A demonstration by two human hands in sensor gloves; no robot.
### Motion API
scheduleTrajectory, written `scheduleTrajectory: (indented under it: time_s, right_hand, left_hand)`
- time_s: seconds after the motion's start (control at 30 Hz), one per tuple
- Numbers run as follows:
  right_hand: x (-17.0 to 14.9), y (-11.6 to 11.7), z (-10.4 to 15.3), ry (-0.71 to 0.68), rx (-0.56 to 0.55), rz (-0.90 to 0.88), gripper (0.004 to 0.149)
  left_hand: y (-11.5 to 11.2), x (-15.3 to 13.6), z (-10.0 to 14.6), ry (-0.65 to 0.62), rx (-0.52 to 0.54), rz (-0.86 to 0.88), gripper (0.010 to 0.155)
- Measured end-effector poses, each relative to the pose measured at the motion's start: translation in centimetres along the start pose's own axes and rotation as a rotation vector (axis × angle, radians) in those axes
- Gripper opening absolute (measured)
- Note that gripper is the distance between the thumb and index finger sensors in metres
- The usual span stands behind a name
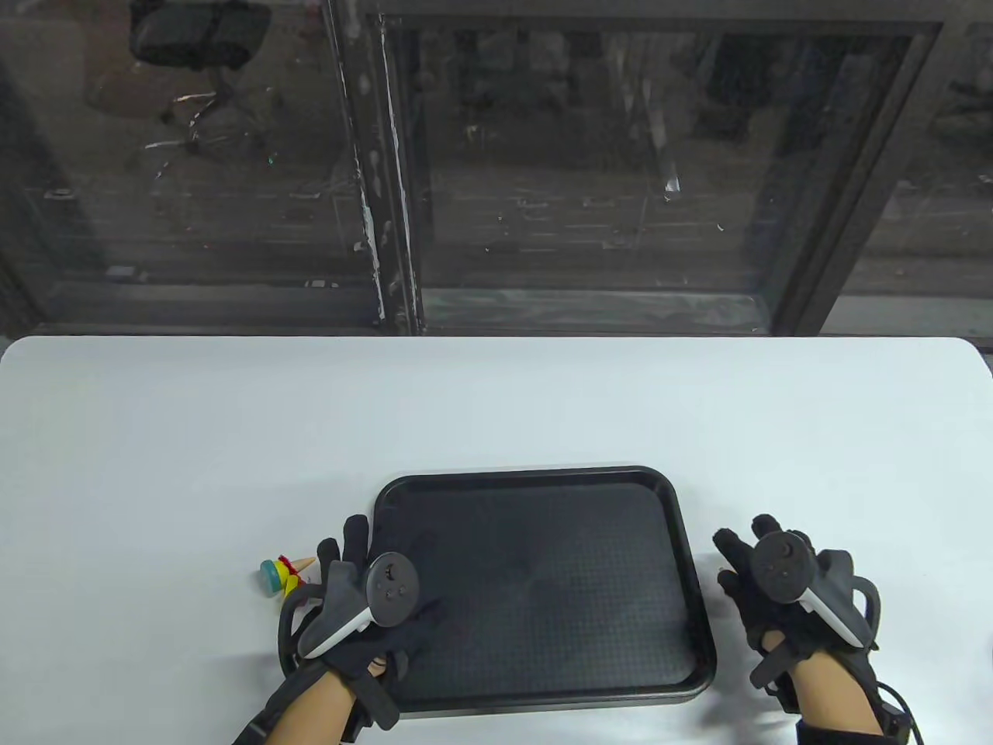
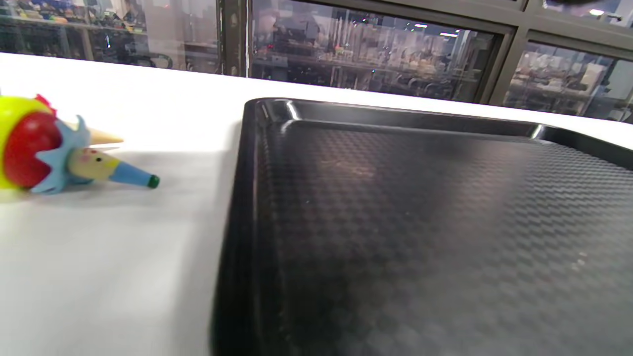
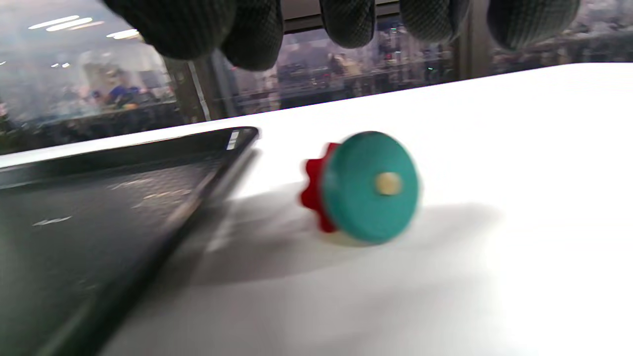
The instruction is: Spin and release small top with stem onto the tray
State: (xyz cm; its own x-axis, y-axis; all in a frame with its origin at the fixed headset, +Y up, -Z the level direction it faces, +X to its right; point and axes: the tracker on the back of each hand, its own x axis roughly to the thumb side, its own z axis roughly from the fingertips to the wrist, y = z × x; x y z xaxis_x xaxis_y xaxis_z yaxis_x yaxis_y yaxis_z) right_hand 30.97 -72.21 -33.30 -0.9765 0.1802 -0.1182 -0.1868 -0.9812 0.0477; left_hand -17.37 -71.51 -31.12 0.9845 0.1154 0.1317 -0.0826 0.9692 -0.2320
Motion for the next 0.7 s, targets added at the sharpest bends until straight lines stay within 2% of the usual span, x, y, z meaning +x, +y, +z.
scheduleTrajectory:
  time_s: [0.07,0.17,0.3,0.47,0.53,0.63,0.7]
  right_hand:
    - [-1.1,0.7,-0.5,0.050,0.043,0.006,0.054]
    - [-0.6,2.0,-1.1,0.073,0.106,0.100,0.058]
    - [1.4,3.3,-1.6,0.116,0.074,0.257,0.060]
    - [2.7,4.2,-2.1,0.142,0.034,0.408,0.051]
    - [2.6,4.3,-2.1,0.152,0.056,0.381,0.050]
    - [2.1,4.4,-2.2,0.162,0.094,0.356,0.058]
    - [1.6,3.9,-2.1,0.162,0.067,0.306,0.052]
  left_hand:
    - [-0.2,-0.3,-0.1,0.018,-0.016,0.014,0.084]
    - [-0.3,-0.6,-0.2,0.036,-0.026,0.006,0.084]
    - [-0.6,-0.9,-0.1,0.055,-0.037,-0.006,0.084]
    - [-0.8,-1.4,0.0,0.087,-0.049,-0.021,0.083]
    - [-0.9,-1.5,0.1,0.094,-0.051,-0.018,0.083]
    - [-0.8,-1.7,0.3,0.094,-0.041,-0.003,0.082]
    - [-0.6,-1.8,0.5,0.091,-0.029,0.009,0.082]
